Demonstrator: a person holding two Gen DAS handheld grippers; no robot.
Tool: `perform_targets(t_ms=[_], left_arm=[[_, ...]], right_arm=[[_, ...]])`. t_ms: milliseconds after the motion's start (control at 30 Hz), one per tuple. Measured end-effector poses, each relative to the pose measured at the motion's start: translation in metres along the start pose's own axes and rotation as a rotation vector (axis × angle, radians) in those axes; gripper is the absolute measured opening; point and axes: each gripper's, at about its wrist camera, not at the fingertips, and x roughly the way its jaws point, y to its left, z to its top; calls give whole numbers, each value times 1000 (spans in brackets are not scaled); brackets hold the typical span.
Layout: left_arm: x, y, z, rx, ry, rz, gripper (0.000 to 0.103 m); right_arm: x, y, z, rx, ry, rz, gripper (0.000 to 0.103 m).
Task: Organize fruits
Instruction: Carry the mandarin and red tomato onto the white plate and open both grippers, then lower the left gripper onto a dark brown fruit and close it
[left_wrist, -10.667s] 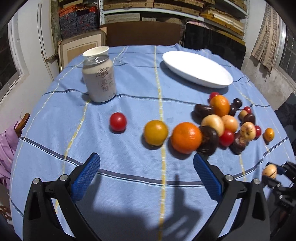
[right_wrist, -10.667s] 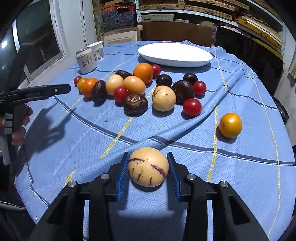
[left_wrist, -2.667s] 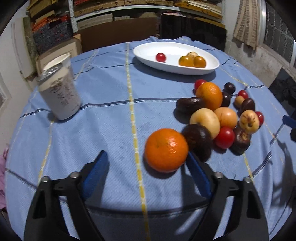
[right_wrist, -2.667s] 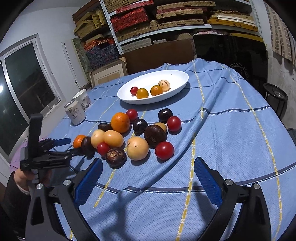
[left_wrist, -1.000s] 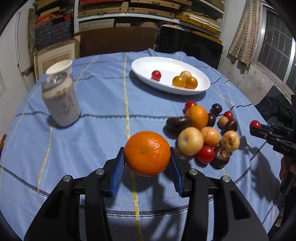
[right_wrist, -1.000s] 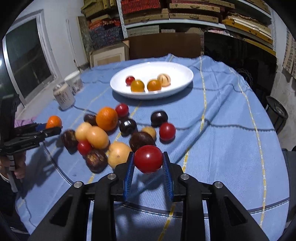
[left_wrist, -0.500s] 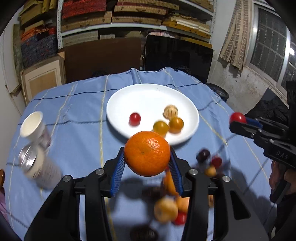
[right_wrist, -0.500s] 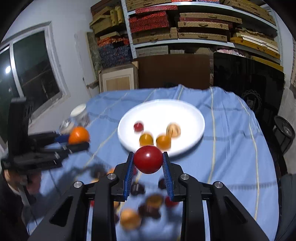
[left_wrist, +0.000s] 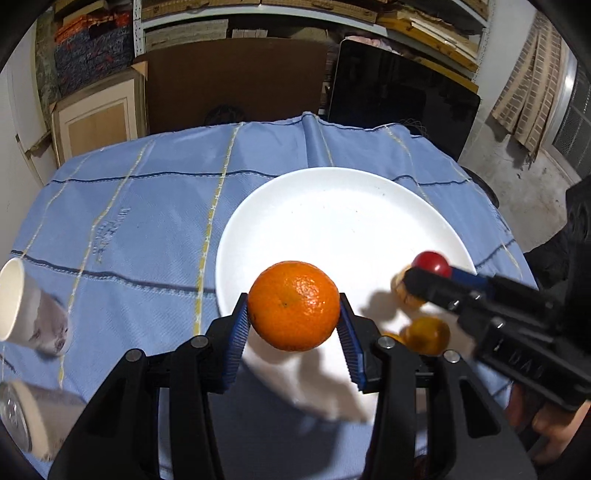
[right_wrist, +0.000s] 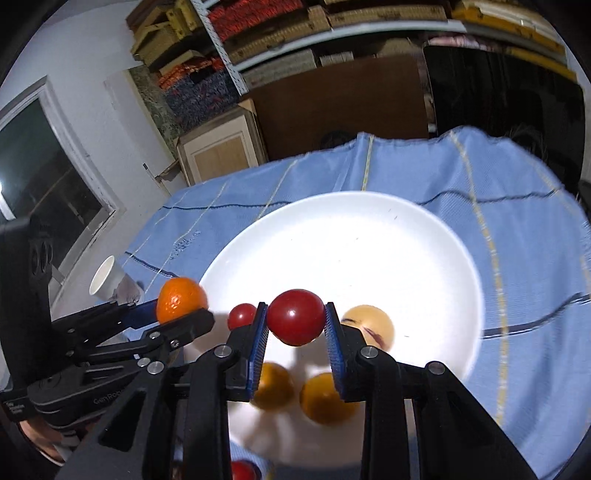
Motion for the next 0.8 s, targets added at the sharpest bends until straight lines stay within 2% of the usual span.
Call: perform_targets(t_ms=[33,100,267,367,400,500,600,700,800], left_arm=[[4,0,3,-6,3,3,45],[6,1,6,-17,-3,13,60],[-15,-3,3,-7,-70,15,73],[-31,-4,-7,-3,-78,-15,76],[-37,-4,-12,5,-80,-14,78],[-56,-3,-27,12,-99,-17,80],[-77,-1,-46,14,-109,-27,83],[-96,-3,-68,34,-121,-22,83],[-112,-7,-87,59,-134,-24,83]], right_arm=[[3,-2,1,19,6,10,42],[0,-5,-1,44,-14,13,50],[-20,-9,-9,55,-37,18,50],[-37,-17,-20,98,-39,49,55],[-45,-19,-24,114,-48,49,62],[-75,-24,-41,134,-81,72,63],[-106,-25,-59,125,-122,54,65],[-133,-24,-81,95,-155,-8,73],[-150,-15,-100,46,-161,-39,74]])
